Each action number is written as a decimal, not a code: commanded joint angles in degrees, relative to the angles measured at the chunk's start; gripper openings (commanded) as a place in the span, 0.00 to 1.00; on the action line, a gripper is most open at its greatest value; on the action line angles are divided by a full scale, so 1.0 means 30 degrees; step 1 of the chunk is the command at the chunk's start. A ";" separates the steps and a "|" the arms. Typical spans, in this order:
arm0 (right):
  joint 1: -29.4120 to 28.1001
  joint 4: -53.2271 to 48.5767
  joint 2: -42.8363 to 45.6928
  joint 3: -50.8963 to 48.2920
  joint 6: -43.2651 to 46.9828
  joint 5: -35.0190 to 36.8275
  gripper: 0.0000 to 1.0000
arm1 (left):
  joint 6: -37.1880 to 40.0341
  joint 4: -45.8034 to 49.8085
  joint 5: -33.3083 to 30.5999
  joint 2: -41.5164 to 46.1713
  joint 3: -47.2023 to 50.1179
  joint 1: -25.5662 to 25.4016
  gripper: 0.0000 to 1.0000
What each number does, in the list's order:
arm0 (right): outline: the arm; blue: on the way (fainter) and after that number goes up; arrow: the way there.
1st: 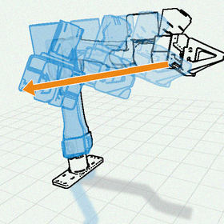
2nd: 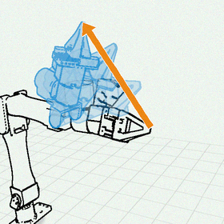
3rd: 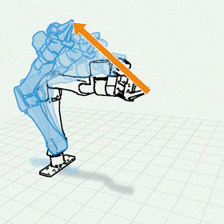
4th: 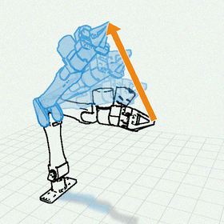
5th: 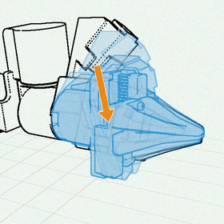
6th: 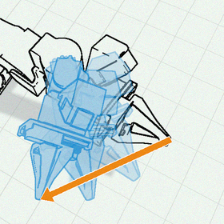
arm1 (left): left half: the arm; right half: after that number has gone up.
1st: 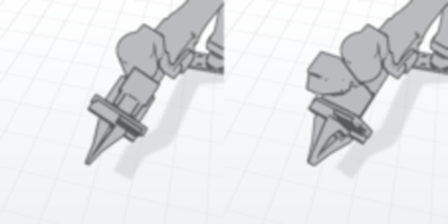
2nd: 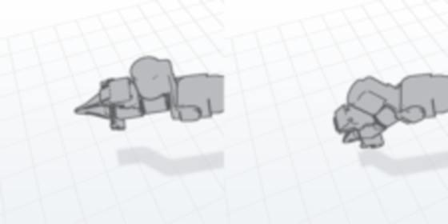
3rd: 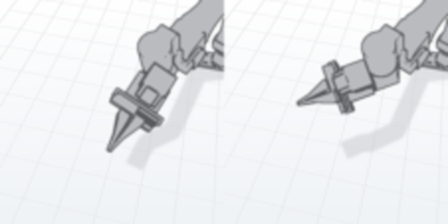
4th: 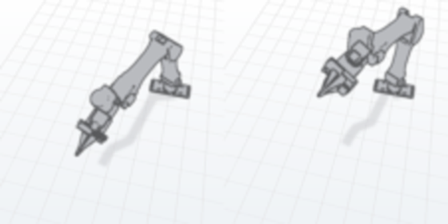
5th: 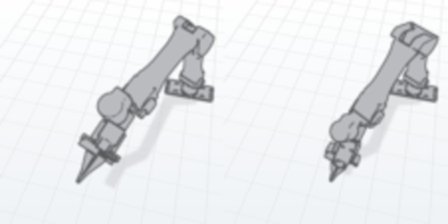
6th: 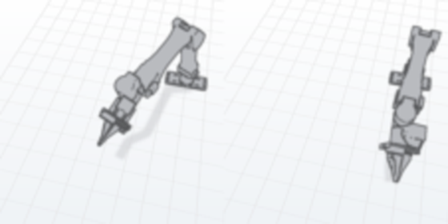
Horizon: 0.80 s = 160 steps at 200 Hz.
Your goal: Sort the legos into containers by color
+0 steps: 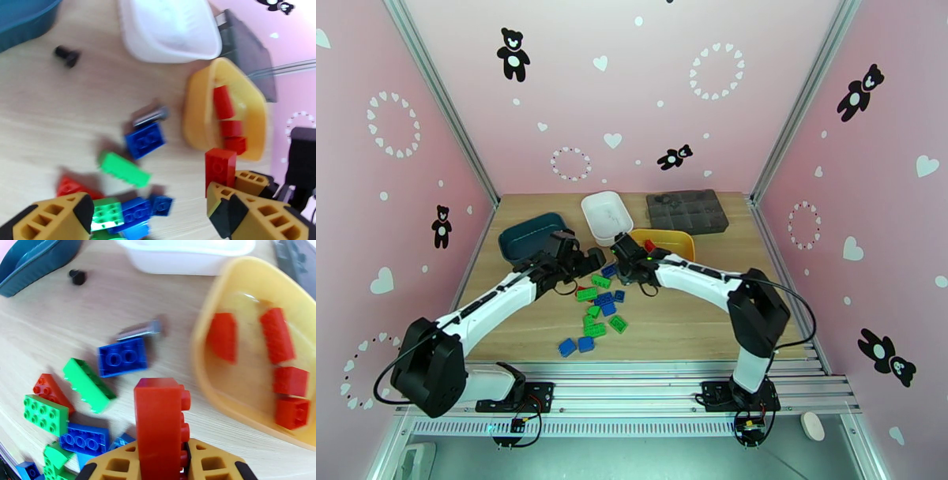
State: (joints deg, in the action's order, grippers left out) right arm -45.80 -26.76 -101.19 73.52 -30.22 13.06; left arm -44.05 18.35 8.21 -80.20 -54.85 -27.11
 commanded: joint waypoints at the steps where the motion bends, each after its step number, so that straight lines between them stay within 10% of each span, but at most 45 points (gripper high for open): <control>1: 0.1190 -0.0439 0.1426 -0.1077 0.0344 0.0495 0.24 | -0.0398 -0.0840 0.1046 -0.1097 -0.1332 -0.0502 0.98; 93: 0.5385 -0.0286 0.2391 -0.1530 0.1458 -0.0438 0.28 | 0.0216 0.0288 -0.0283 -0.3717 -0.4260 -0.2332 0.97; 160: 0.5552 -0.0629 0.1851 -0.0379 0.1636 -0.0730 0.57 | 0.1888 0.3937 -0.4509 -0.1064 -0.3066 -0.1913 0.93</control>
State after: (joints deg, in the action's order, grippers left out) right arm -29.02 -27.68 -95.29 70.22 -25.41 11.94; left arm -41.06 24.77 1.21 -87.88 -66.08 -33.82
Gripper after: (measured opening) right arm 0.555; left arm 0.939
